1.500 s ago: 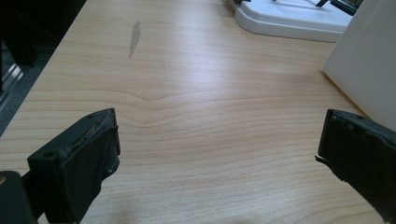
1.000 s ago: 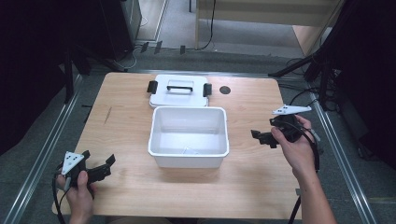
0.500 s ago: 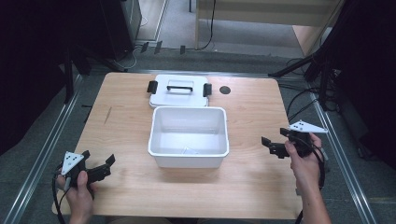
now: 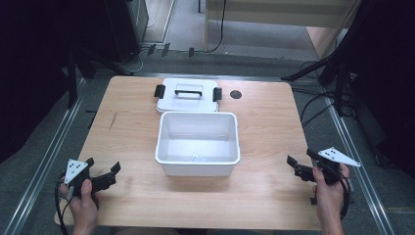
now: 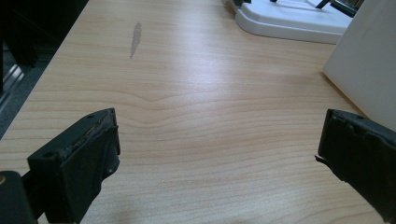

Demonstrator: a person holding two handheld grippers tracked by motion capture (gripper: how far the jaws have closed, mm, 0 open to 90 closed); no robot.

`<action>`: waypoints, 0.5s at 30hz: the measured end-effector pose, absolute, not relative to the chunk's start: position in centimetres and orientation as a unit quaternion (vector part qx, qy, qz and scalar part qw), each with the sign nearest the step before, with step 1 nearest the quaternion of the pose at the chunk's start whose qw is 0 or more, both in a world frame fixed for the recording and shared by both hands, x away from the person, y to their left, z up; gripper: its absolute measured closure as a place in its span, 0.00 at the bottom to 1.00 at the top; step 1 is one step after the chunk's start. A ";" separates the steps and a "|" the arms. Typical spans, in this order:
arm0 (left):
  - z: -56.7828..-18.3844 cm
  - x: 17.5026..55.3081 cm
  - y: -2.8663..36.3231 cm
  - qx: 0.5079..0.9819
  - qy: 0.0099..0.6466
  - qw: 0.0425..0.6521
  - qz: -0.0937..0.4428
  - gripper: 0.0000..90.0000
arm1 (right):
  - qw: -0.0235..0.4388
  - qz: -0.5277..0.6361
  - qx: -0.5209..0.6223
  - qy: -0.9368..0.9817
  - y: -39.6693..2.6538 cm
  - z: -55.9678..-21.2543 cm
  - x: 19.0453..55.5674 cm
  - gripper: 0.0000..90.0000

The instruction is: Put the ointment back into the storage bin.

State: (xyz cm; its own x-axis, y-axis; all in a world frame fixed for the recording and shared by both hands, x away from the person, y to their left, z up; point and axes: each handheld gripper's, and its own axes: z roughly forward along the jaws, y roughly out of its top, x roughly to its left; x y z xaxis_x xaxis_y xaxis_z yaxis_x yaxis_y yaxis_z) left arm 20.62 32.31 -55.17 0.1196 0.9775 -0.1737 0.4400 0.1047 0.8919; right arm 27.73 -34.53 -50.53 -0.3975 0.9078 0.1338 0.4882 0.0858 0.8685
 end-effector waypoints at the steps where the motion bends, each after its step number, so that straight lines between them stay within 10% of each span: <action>1: -55.2 20.6 32.3 0.599 0.592 0.449 0.299 0.00 | 0.233 0.458 0.498 0.699 -34.8 -50.7 27.5 0.15; 15: -55.2 20.6 32.3 0.600 0.591 0.448 0.300 0.00 | 0.251 0.459 0.508 0.684 -37.8 -52.1 24.4 0.15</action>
